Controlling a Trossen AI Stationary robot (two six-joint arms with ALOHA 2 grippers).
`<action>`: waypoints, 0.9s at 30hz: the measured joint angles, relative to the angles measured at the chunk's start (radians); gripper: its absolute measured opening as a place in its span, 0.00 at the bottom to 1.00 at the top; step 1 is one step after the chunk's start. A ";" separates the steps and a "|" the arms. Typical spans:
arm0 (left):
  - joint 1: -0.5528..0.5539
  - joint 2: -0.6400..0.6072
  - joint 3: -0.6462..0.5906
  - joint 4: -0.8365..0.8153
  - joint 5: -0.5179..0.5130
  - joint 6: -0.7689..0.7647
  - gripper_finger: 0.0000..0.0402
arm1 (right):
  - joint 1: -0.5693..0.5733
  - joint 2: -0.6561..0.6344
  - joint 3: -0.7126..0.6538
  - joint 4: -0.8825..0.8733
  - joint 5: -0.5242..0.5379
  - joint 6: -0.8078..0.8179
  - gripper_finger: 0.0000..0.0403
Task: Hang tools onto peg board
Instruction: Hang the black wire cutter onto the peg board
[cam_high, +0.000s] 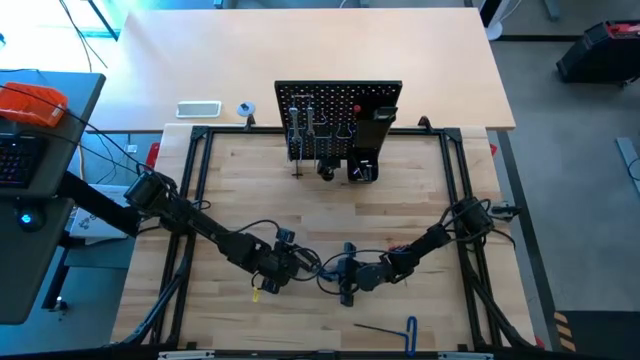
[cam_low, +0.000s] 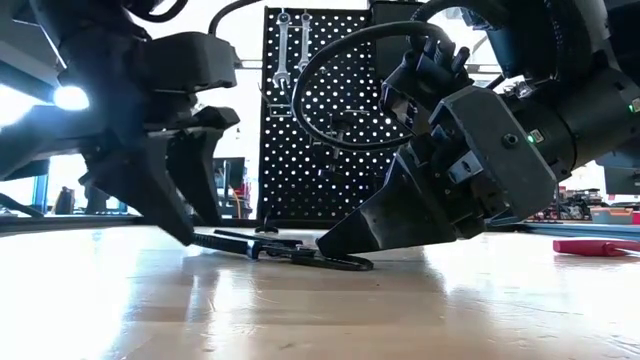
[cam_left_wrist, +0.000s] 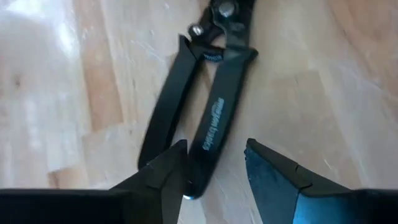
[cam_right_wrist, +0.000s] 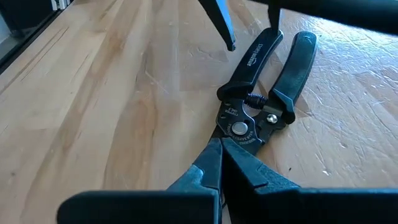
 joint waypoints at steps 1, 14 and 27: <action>0.001 0.000 0.000 0.007 -0.007 0.002 0.39 | 0.000 0.000 0.000 -0.001 0.000 0.000 0.00; 0.083 -0.001 0.002 -0.006 0.110 0.026 0.43 | 0.000 0.000 -0.001 0.000 0.000 0.000 0.00; 0.160 0.015 0.003 0.026 0.299 0.095 0.42 | 0.000 0.000 -0.001 0.000 0.001 -0.001 0.00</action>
